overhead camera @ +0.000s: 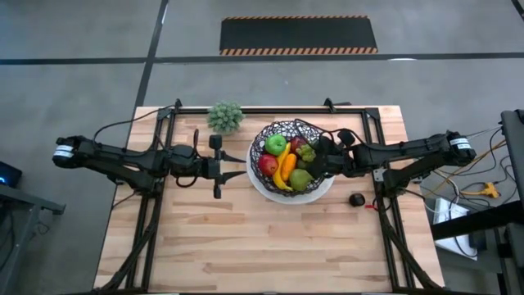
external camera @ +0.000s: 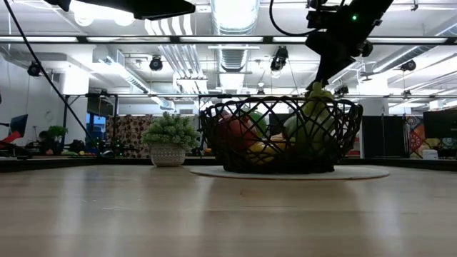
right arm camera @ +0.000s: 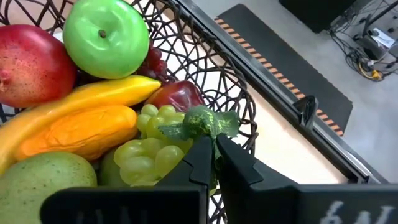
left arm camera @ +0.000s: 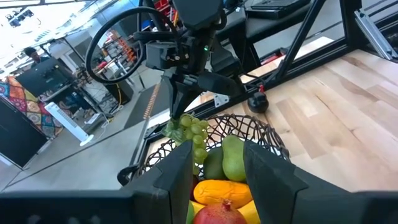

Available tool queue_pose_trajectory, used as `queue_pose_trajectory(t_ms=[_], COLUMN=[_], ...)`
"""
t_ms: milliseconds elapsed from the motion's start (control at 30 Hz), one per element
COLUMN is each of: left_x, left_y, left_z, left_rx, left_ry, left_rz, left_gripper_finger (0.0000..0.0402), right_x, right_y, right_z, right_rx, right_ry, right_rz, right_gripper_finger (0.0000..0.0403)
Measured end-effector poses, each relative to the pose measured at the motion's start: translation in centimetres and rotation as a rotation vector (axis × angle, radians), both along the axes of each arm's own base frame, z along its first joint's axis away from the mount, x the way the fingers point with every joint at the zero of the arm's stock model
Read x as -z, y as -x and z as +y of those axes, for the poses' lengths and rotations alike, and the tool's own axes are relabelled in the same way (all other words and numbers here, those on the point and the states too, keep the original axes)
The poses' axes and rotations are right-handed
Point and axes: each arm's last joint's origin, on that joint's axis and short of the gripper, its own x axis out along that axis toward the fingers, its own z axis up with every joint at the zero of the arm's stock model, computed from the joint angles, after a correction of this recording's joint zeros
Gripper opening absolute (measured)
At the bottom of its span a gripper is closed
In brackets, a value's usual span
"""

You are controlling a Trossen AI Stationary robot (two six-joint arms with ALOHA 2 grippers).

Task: Build produce basket
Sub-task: Put the green grapes into the black wire basket, then put the black plum into the black wire basket

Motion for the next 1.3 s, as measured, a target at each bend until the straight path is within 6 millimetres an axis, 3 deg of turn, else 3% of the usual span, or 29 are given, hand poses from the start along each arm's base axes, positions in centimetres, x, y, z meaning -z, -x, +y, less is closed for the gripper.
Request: queue_pose_trajectory(t_ms=[133,433,667,933,1167,1300], left_x=[0.0,0.2,0.1,0.3,0.8,1.0], left_y=[0.0,0.0,0.0,0.0,0.1,0.2], left_z=[0.0,0.0,0.0,0.0,0.0,0.1], left_rx=[-0.002,-0.002,-0.002,-0.001,-0.011,-0.023], left_ry=[0.019,0.022,0.016,-0.016,-0.037,-0.045], left_rz=[-0.002,0.009,0.009,0.022,0.038,0.044], left_gripper_finger=[0.0125,0.0125,0.0125,0.0125,0.0125,0.0125], right_x=[0.0,-0.3,-2.9,-5.2,-4.2,-4.2], right_y=[0.0,0.2,0.0,0.6,3.4,5.2], right_z=[0.0,0.1,0.5,0.9,0.9,1.4], right_rx=[0.009,0.000,-0.030,0.037,0.259,0.309], right_ry=[-0.009,-0.056,-0.237,-0.392,-0.453,-0.659], right_rz=[-0.011,-0.031,-0.094,-0.107,0.111,0.314], right_gripper_finger=[0.0036,0.0144,0.0175,0.0153,0.0067,0.0025])
